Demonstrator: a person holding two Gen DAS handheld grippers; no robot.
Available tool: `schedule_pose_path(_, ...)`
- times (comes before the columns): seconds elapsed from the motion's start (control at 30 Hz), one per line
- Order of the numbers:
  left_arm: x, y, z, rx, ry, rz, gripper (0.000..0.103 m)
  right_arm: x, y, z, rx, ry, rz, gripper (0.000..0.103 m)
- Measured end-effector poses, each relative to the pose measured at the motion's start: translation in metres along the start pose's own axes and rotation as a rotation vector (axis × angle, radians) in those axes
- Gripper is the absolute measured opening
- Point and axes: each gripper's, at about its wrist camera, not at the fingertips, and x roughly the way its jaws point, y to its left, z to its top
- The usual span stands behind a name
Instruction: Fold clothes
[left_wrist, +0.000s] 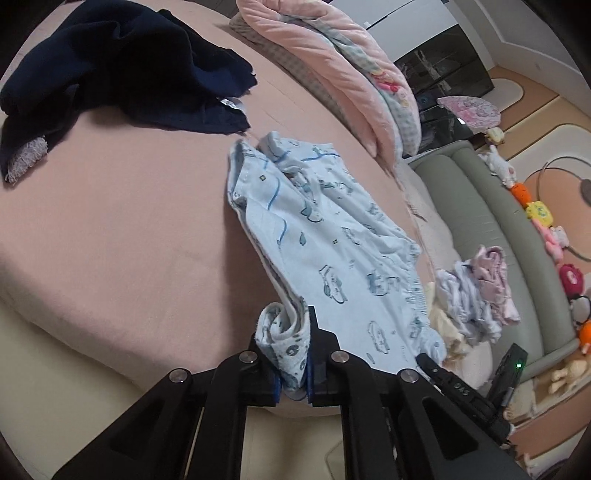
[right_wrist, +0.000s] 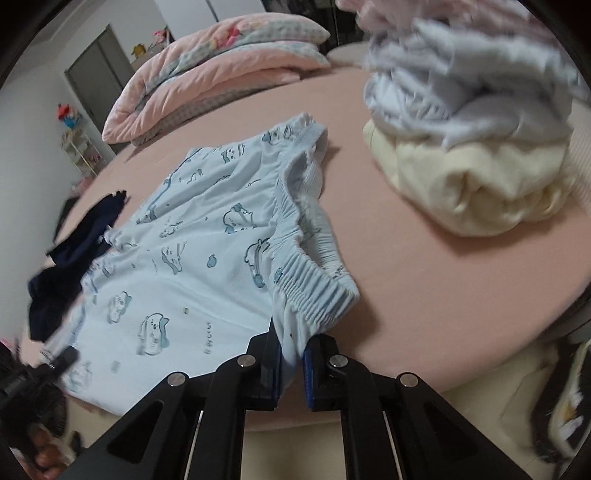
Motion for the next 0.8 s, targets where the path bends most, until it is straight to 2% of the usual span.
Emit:
schedule_pose_path(0.2,-0.008,-0.016,-0.004,0.063,0.006,-0.011,0.006,-0.015,-0.001,0.0,-0.021,-0.006,-0.031,0.004)
schedule_pose_path(0.57,-0.021,-0.014,-0.007,0.05,0.023,-0.007,0.006,-0.03,-0.004,-0.006,-0.012,0.034,-0.017,0.004)
schedule_pose_path(0.8,-0.028,-0.02,-0.014,0.081,0.046,-0.012,0.006,-0.039,-0.001,-0.011,-0.037,0.039,-0.054,0.004)
